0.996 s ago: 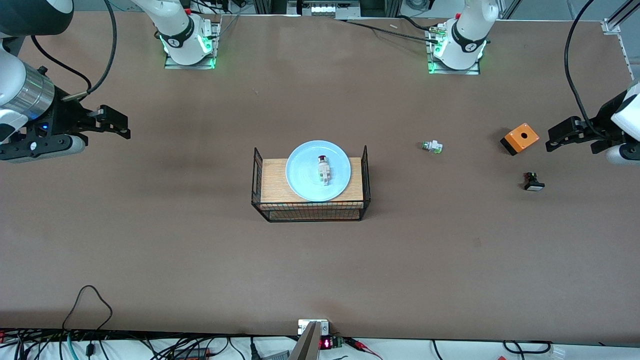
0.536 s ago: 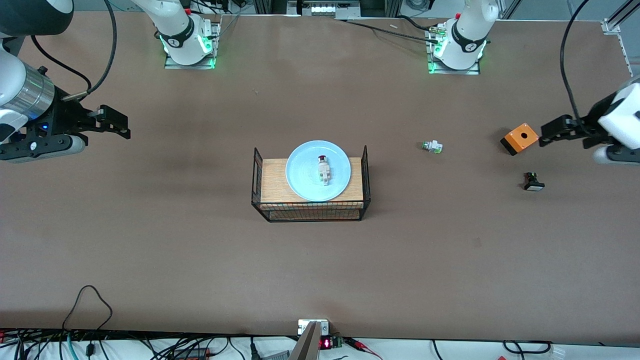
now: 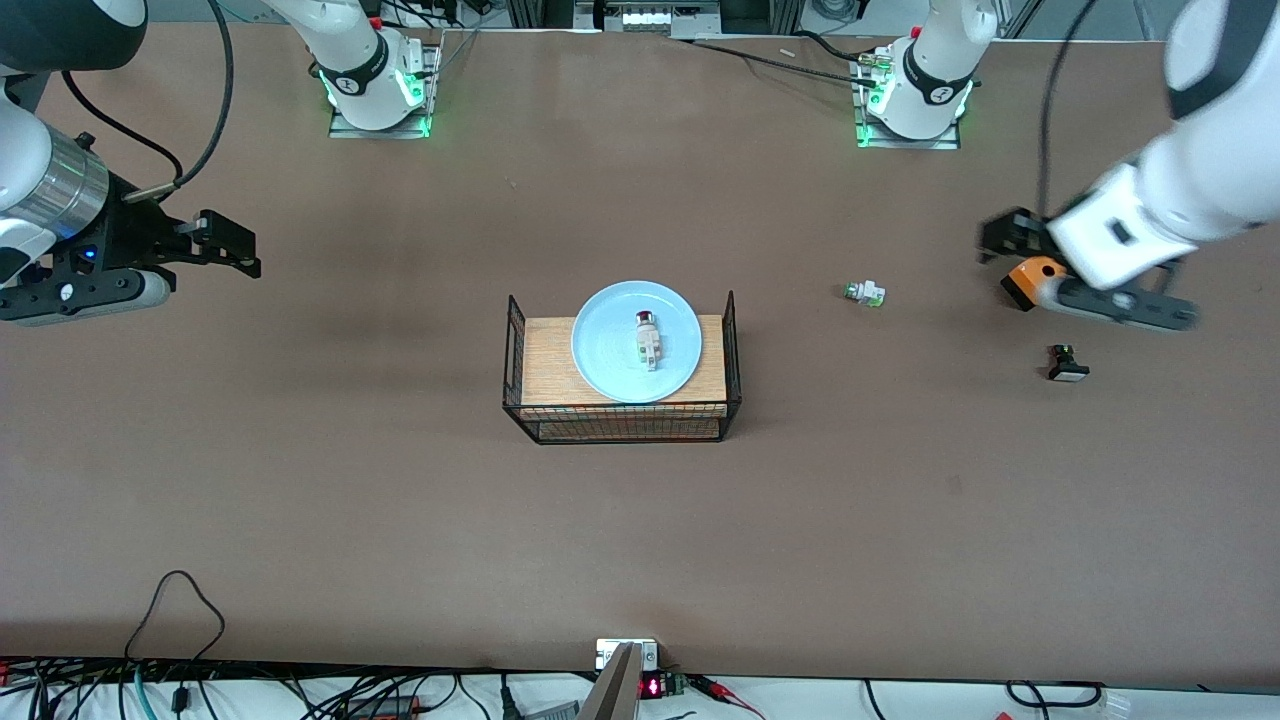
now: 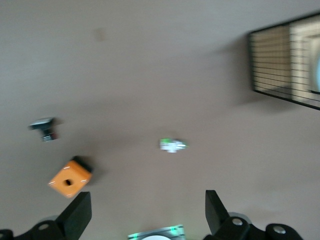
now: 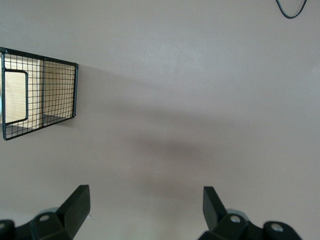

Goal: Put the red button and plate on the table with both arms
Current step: 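Move the left gripper over the plate in the wire basket, then lower the left gripper and grasp the white-red button on the plate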

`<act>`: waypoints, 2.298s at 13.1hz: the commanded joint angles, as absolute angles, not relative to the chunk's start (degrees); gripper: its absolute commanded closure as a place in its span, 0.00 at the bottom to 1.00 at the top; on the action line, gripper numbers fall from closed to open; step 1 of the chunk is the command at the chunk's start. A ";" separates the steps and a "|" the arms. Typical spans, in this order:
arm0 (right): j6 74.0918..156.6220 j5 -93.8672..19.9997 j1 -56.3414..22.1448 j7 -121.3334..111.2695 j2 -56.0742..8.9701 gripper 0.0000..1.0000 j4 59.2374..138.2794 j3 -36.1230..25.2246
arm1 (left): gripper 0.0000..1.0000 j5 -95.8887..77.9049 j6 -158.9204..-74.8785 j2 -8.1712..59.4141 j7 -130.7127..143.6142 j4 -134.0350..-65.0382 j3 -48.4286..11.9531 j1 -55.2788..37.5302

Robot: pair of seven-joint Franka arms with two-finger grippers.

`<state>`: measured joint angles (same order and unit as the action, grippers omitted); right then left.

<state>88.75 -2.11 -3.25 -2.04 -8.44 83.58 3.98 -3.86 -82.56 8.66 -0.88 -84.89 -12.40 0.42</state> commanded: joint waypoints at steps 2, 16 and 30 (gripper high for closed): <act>87.80 -2.81 -3.08 -2.64 -8.26 0.00 82.79 4.04 | 0.00 -8.17 -82.34 12.20 -0.53 -83.14 -14.41 -2.10; 88.15 -2.72 -2.55 -2.72 -8.61 0.00 82.79 3.60 | 0.00 -3.80 -104.85 30.65 42.35 -74.73 -13.71 -29.35; 88.15 -2.64 -2.64 -3.43 -8.61 0.00 82.79 3.60 | 0.26 4.57 -116.54 41.92 43.59 -70.31 -13.62 -31.29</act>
